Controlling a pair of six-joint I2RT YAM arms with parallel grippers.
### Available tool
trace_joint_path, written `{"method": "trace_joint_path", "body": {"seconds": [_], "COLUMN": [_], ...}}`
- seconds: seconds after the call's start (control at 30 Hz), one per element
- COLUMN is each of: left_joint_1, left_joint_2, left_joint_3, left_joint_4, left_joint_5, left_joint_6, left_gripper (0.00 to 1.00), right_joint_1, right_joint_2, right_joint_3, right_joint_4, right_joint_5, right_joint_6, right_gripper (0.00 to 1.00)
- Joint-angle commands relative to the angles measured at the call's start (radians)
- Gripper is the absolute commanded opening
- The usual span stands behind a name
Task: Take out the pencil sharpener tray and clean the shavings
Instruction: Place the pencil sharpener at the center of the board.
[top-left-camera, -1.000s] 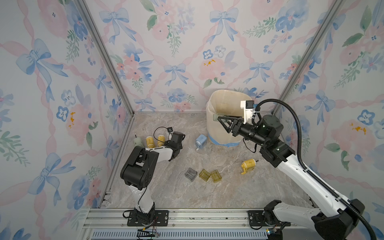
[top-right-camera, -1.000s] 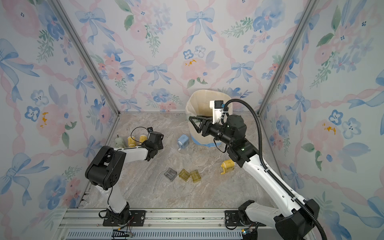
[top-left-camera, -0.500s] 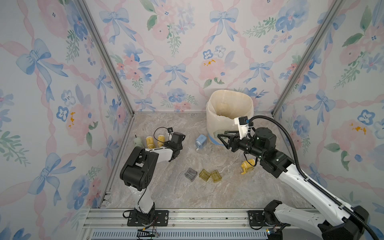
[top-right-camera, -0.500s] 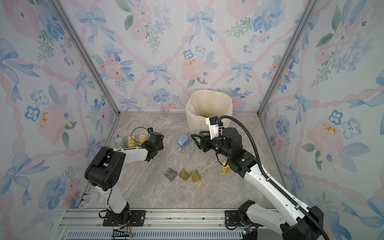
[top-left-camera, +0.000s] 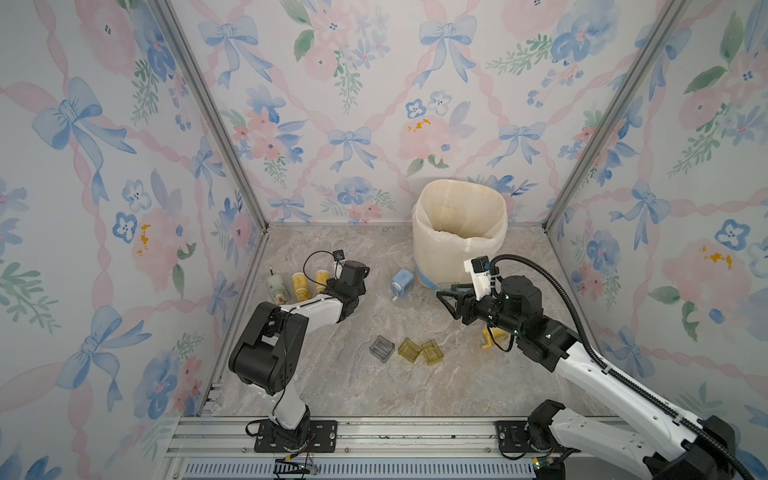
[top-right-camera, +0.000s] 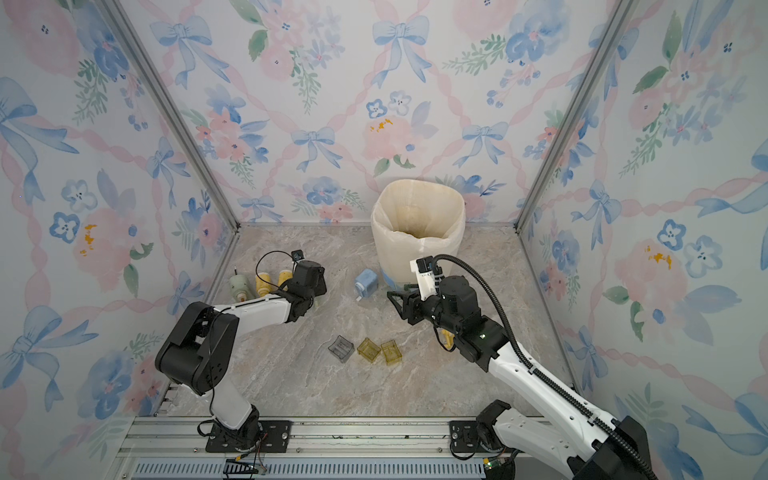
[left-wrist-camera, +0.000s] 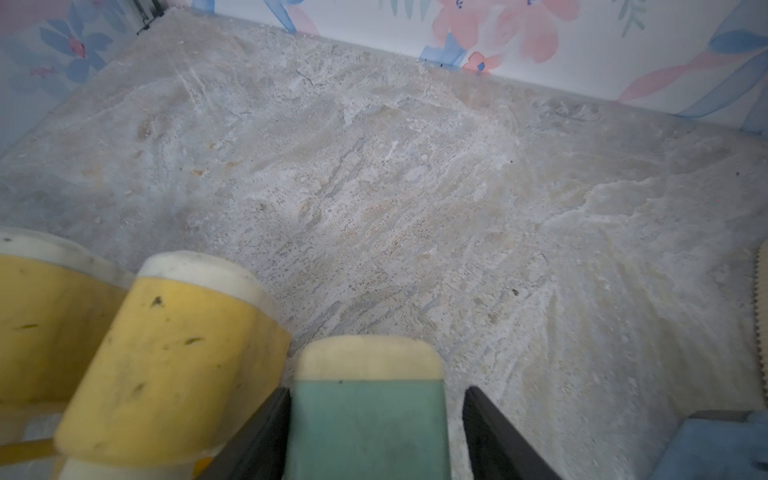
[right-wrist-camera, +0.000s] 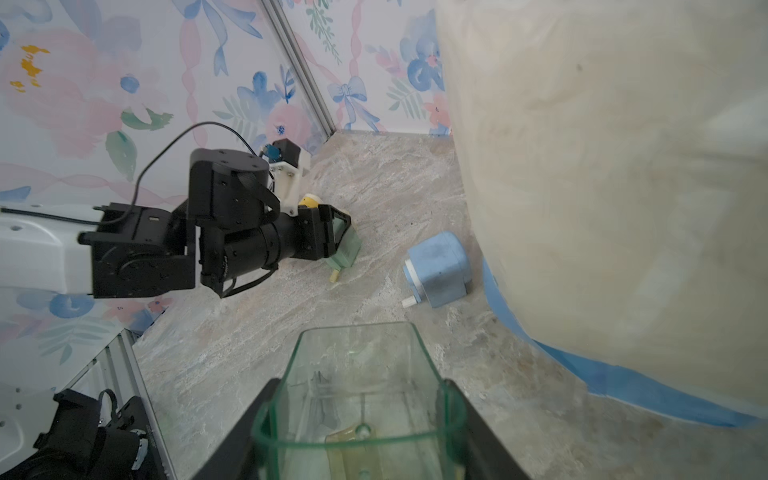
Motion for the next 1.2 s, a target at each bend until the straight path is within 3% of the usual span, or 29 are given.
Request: {"method": "trace_joint_path", "body": {"seconds": [0.0, 0.13, 0.47, 0.57, 0.6, 1.17], "left_joint_1": [-0.007, -0.015, -0.037, -0.049, -0.052, -0.119], "left_joint_2": [-0.055, -0.089, -0.196, -0.242, -0.252, -0.299], "left_joint_3": [-0.017, -0.023, -0.049, -0.06, -0.061, -0.063], "left_joint_4": [-0.011, -0.014, -0.026, -0.028, -0.028, -0.034], "left_joint_5": [-0.011, -0.008, -0.015, -0.026, -0.028, 0.057], "left_joint_6": [0.019, 0.025, 0.03, 0.036, 0.04, 0.042], "left_gripper": [0.69, 0.72, 0.81, 0.87, 0.97, 0.98], "right_joint_1": [0.028, 0.067, 0.085, 0.091, 0.095, 0.216], "right_joint_2": [-0.036, -0.072, -0.124, -0.107, -0.099, 0.125], "right_joint_3": [-0.045, -0.129, -0.362, -0.406, -0.423, -0.534], "right_joint_4": [0.042, 0.064, 0.209, 0.242, 0.26, 0.487], "right_joint_5": [0.076, 0.165, 0.252, 0.299, 0.309, 0.504], "right_joint_6": [-0.017, -0.03, 0.03, 0.05, 0.057, 0.088], "right_gripper": [0.4, 0.4, 0.39, 0.39, 0.39, 0.4]}}
